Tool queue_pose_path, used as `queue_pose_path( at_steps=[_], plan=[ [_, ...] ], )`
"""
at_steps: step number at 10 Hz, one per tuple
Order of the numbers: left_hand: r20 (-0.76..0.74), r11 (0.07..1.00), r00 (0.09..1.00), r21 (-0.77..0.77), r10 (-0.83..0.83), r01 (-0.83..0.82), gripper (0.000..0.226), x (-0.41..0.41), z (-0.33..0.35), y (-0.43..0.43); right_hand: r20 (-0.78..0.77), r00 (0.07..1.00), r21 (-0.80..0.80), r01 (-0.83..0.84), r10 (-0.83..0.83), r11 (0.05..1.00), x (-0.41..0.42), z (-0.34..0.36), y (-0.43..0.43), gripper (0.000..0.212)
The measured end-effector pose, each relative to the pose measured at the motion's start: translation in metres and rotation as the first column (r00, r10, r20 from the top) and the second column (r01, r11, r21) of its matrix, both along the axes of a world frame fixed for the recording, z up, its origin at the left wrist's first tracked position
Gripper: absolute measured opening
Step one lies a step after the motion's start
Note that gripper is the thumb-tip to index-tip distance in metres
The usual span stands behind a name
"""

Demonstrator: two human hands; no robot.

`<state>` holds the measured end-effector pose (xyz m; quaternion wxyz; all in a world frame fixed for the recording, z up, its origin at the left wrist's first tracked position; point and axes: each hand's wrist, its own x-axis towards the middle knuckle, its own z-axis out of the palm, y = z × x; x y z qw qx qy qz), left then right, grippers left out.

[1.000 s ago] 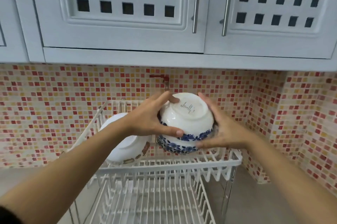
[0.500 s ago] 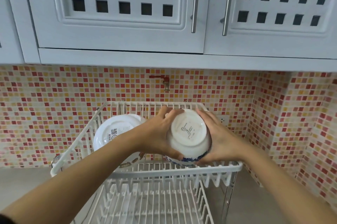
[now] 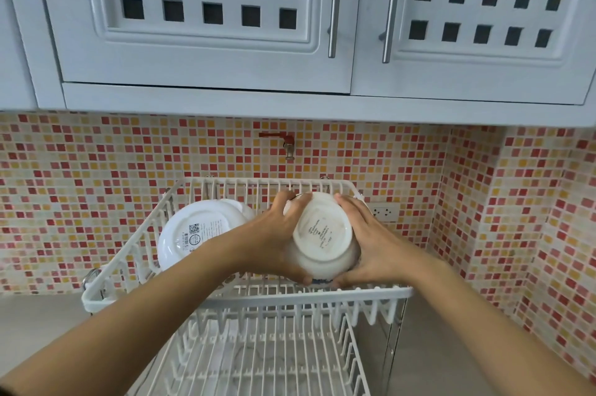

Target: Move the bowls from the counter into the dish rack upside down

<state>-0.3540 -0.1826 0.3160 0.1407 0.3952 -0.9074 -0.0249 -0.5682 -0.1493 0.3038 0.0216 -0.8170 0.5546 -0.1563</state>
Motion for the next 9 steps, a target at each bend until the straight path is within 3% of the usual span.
queue_pose_path(
  at_steps=[5, 8, 9],
  plan=[
    [0.006, 0.994, 0.998, 0.092, 0.063, -0.063, 0.12, 0.01, 0.001, 0.013, 0.07, 0.997, 0.041, 0.026, -0.029, 0.999, -0.002, 0.0, 0.005, 0.134],
    [-0.368, 0.975, 0.919, -0.106, 0.143, -0.195, 0.068, 0.027, 0.004, 0.05, 0.23, 0.973, -0.205, 0.024, 0.025, 0.978, 0.029, 0.003, 0.033, 0.09],
    [-0.381, 0.967, 0.912, -0.135, 0.153, -0.218, 0.061, 0.034, 0.008, 0.058, 0.216, 0.976, -0.228, 0.03, 0.02, 0.973, 0.039, 0.008, 0.044, 0.077]
  ],
)
